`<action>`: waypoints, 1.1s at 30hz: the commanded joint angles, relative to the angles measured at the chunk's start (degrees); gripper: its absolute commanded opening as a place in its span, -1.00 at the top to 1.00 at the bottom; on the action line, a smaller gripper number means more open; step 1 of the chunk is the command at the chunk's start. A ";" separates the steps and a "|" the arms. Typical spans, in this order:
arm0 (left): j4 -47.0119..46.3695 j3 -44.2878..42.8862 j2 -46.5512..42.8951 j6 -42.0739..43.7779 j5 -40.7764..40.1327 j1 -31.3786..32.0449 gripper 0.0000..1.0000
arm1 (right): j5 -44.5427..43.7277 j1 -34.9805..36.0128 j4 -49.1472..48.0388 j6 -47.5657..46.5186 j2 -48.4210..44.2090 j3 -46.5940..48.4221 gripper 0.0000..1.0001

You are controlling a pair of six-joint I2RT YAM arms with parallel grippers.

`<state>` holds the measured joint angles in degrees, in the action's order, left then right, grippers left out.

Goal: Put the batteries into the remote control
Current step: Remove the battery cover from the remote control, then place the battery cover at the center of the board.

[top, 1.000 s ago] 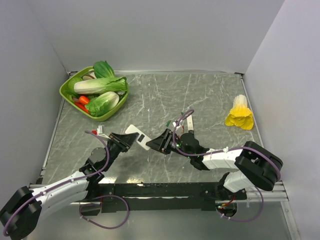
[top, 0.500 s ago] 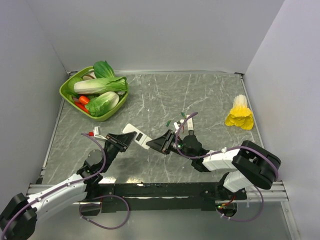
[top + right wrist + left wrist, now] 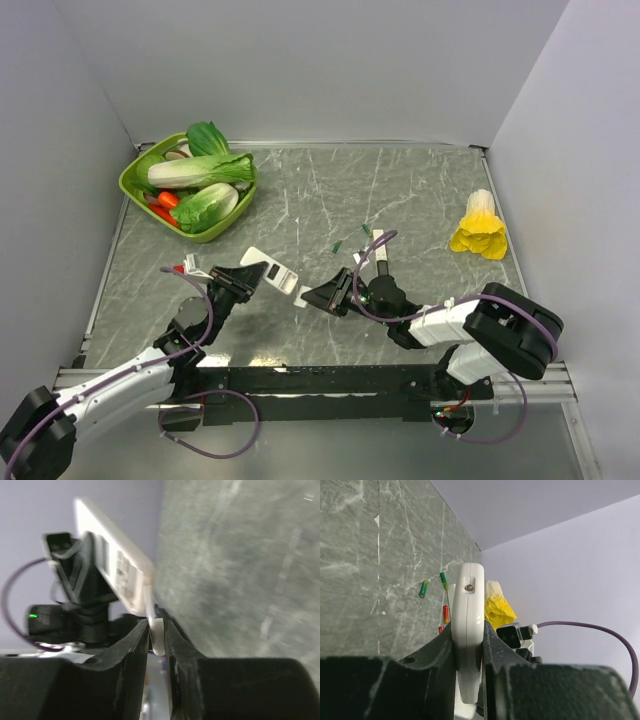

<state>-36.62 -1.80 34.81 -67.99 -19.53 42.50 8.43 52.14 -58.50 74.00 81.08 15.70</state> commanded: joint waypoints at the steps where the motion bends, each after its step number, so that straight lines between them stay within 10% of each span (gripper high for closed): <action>1: -6.26 -0.39 2.89 1.28 -1.39 -0.22 0.98 | -1.13 0.07 2.60 -1.49 -1.36 -0.85 0.60; 9: 1.01 -2.50 2.91 4.09 -4.81 -0.23 0.98 | -0.43 -1.51 3.12 -2.36 -1.01 -1.99 1.00; 33: 12.19 -3.47 -8.18 7.17 -6.66 -0.40 0.98 | 8.36 -5.73 -10.49 -10.71 18.15 -1.20 0.94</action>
<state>-22.24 -3.05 26.94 -61.63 -26.81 42.35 16.93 47.33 -62.59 64.55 97.69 15.57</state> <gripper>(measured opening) 0.232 0.088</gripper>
